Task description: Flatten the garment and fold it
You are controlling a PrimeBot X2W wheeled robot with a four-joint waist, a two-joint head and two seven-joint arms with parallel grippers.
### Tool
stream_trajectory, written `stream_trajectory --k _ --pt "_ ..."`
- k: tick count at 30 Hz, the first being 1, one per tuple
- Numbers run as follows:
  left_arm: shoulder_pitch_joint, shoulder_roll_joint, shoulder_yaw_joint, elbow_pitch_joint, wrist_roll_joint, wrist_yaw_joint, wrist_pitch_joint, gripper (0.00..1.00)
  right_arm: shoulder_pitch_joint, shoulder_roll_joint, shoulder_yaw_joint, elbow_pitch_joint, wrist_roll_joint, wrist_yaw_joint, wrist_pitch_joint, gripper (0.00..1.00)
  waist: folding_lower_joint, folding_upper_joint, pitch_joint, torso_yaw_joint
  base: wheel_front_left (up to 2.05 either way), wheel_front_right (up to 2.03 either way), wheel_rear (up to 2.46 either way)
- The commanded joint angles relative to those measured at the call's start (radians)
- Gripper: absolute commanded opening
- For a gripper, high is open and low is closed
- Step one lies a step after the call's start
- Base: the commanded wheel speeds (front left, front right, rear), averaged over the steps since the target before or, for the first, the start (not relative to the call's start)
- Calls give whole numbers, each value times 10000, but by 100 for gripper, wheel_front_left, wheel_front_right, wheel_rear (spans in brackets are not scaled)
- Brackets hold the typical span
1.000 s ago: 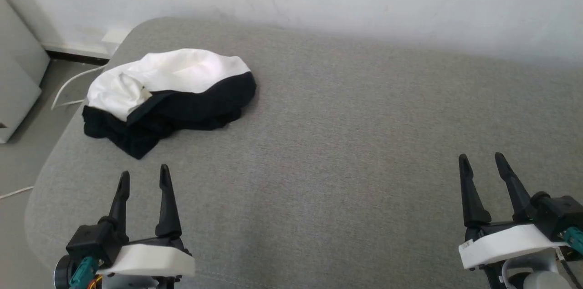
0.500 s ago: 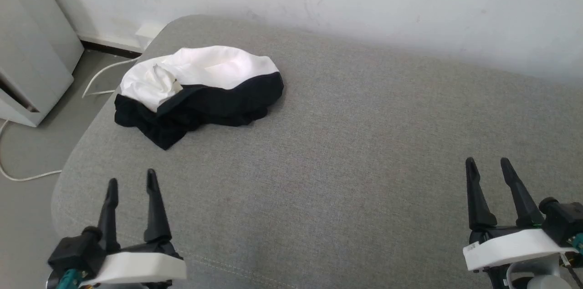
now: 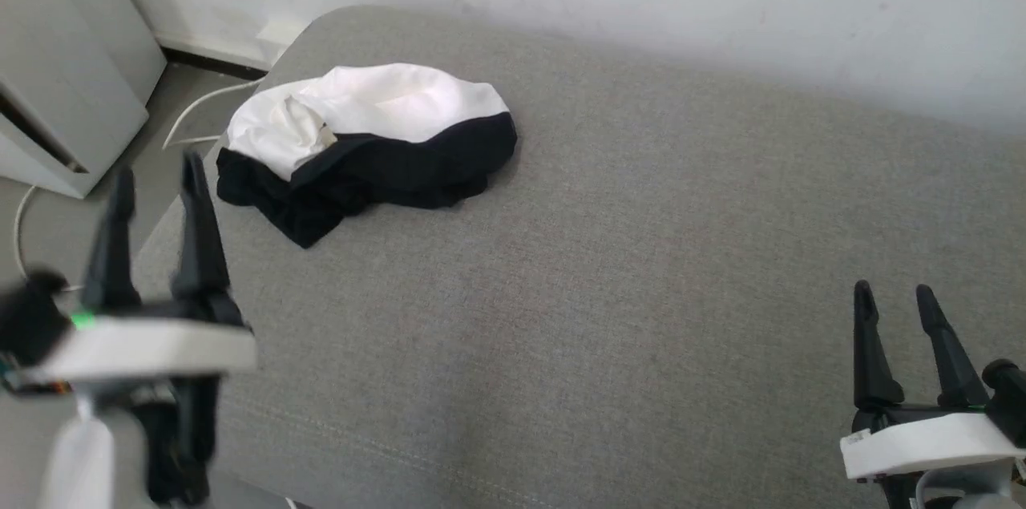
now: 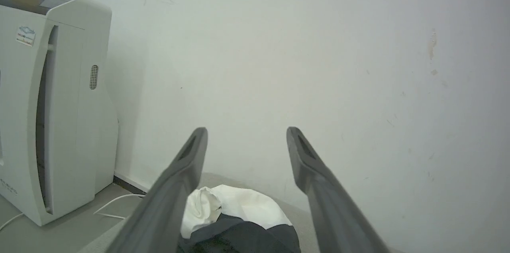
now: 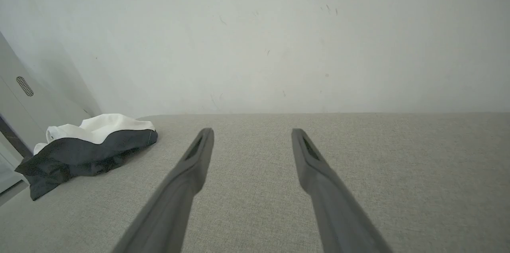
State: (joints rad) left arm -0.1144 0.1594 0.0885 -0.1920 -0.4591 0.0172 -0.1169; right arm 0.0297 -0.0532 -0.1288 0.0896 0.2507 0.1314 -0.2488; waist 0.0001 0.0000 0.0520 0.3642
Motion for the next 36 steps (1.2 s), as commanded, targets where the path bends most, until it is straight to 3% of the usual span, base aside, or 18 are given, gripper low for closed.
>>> stream_trajectory --k 1,4,8,14,19,24,30,36 --pt "-669 226 117 -48 -371 -22 451 100 106 30 -65 -6 98 -7 -115 100 -1 0 190 147 0 0 0" --pt "-1901 597 368 280 -1002 106 1546 100 60 30 -82 -55 60 -7 -130 100 -1 0 421 131 0 0 0" --pt "-3376 1462 552 1387 -1021 190 2481 100 -94 30 -83 -107 -53 -7 -130 100 -1 0 818 -36 0 0 0" --pt "-4724 2246 233 2949 -904 -16 3459 100 -264 30 -123 -161 -243 -7 -130 100 -1 0 1353 -281 0 0 0" --pt "-5764 2609 183 4230 -953 -1 3952 100 -460 30 -176 -280 -458 -7 -130 100 -1 0 1975 -601 0 0 0" --pt "-6497 2974 -159 5305 -865 -298 4415 100 -715 30 -318 -474 -703 -7 -130 100 -1 0 2629 -959 0 0 0" --pt "-6935 3106 -421 6208 -1233 -748 5224 100 -982 30 -408 -792 -920 -7 -130 100 -1 0 3453 -1489 0 0 0" --pt "-7179 3237 -503 7021 -1616 -857 6165 100 -1114 30 -583 -1140 -1101 -7 -130 100 -1 0 4254 -1874 0 0 0"
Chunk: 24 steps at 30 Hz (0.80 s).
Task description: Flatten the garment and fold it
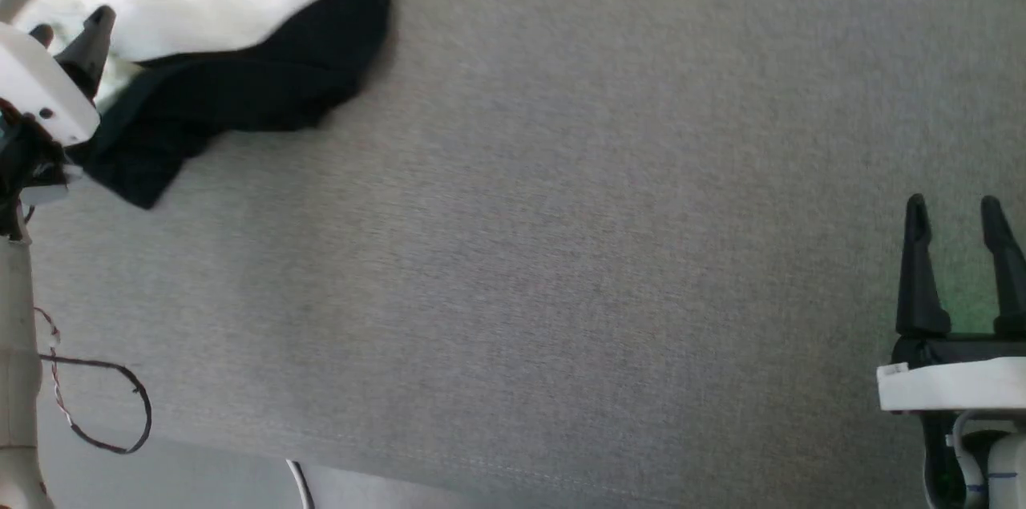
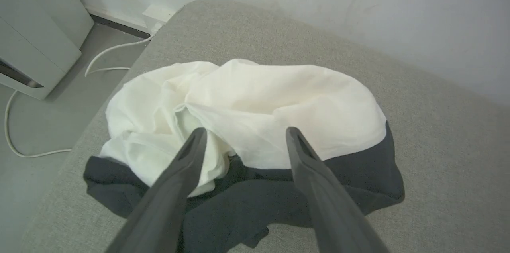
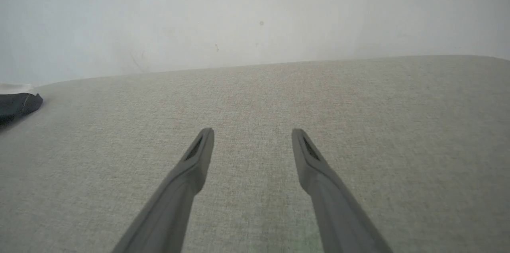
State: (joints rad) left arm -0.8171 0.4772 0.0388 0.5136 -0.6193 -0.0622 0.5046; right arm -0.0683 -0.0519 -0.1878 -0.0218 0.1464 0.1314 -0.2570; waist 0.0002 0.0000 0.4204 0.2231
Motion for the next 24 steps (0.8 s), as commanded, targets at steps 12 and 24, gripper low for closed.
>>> stream_trajectory --k 12,24 --pt "-446 431 138 1075 -324 393 1092 100 -202 17 -164 -390 -196 -7 -47 100 -2 0 1449 -1045 0 0 0" --pt "-160 413 325 1311 -808 449 1568 0 -117 17 -201 -462 -268 -7 -47 100 -2 0 1554 -1264 0 0 0"
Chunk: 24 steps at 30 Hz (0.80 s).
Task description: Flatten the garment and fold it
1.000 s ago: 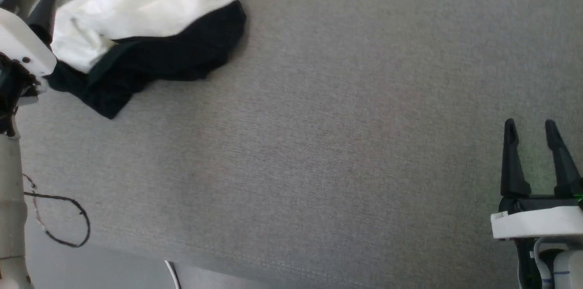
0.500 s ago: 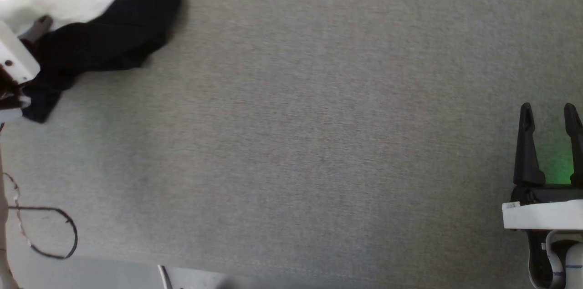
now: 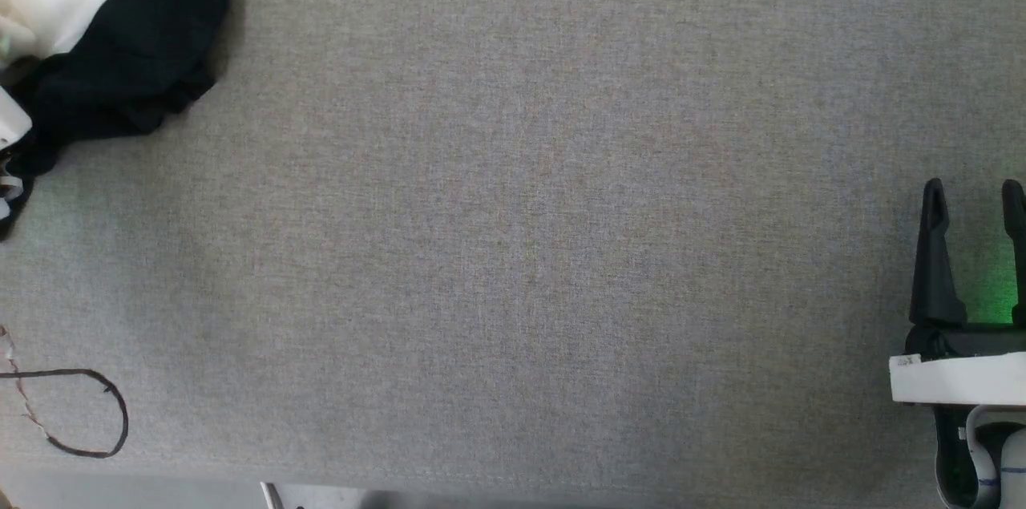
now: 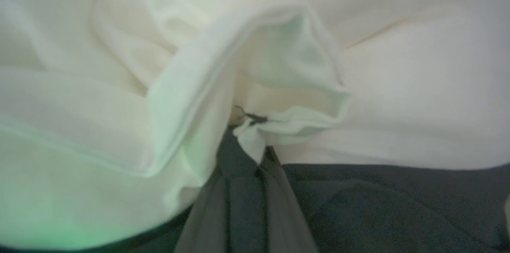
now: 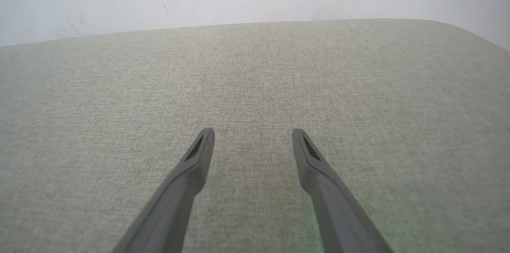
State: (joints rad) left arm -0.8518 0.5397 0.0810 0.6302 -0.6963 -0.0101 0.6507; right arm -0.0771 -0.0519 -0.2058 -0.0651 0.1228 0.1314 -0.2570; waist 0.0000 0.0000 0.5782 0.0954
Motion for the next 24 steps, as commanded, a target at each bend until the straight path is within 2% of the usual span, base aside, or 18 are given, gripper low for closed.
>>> stream_trajectory --k 1,8,17,24 --pt "185 -235 -58 136 -80 -58 61 0 -32 17 -25 4 -40 -7 -47 100 0 0 -75 27 0 0 0" --pt "152 -164 38 -119 -228 -229 -152 0 -123 17 165 309 105 -7 -47 100 0 0 -661 79 0 0 0" --pt "-243 32 -56 -1235 -24 -718 -1347 0 -25 17 432 751 575 -7 -47 100 0 0 -1841 114 0 0 0" --pt "-722 19 -467 -2186 445 -780 -1987 0 204 17 593 1090 1026 -7 -47 100 0 0 -2957 96 0 0 0"
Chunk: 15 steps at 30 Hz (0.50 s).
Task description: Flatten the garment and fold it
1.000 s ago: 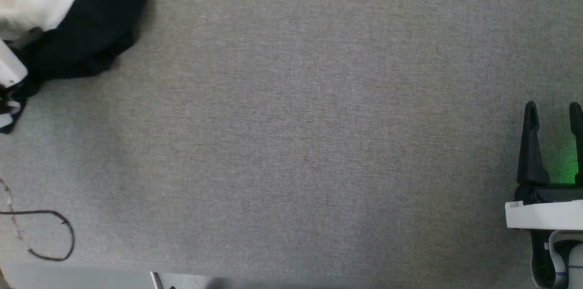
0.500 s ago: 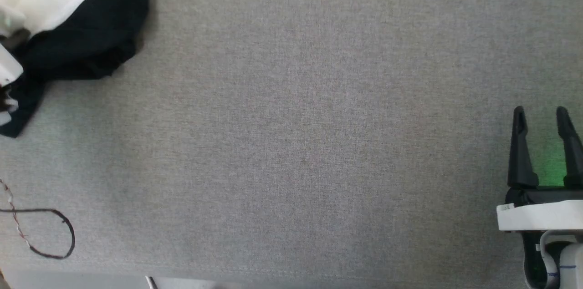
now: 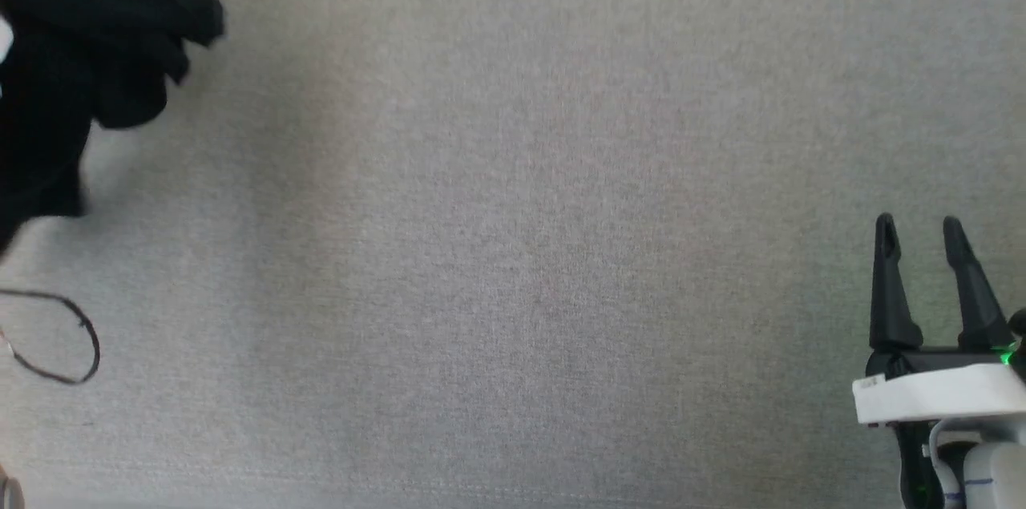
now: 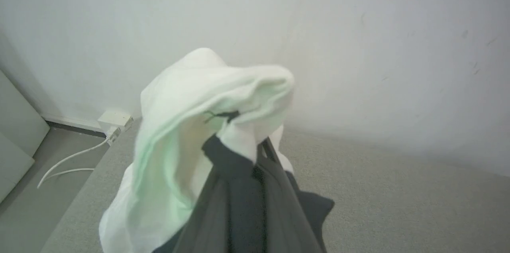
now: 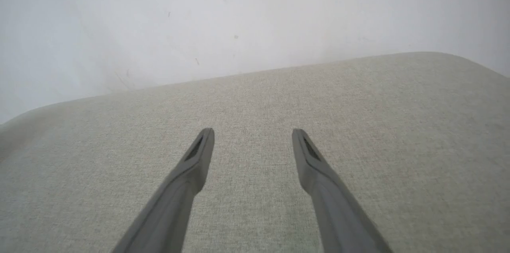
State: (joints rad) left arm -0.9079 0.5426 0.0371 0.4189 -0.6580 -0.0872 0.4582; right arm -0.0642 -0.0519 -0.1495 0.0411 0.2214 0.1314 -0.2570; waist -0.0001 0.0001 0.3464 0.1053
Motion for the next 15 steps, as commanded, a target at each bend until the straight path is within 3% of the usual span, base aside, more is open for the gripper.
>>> stream_trajectory --k 1,8,15 --pt "-249 -55 -80 -203 83 10 -70 0 117 17 44 69 98 -7 -47 100 1 -1 -773 -10 0 0 0" --pt "-693 -341 -556 -987 312 95 -3 0 329 17 16 292 393 -7 -47 100 1 -1 -1580 -123 0 0 0" --pt "-1155 -1107 -1347 -2064 281 125 424 0 504 17 -44 480 655 -7 -47 100 1 -1 -2122 -349 0 0 0"
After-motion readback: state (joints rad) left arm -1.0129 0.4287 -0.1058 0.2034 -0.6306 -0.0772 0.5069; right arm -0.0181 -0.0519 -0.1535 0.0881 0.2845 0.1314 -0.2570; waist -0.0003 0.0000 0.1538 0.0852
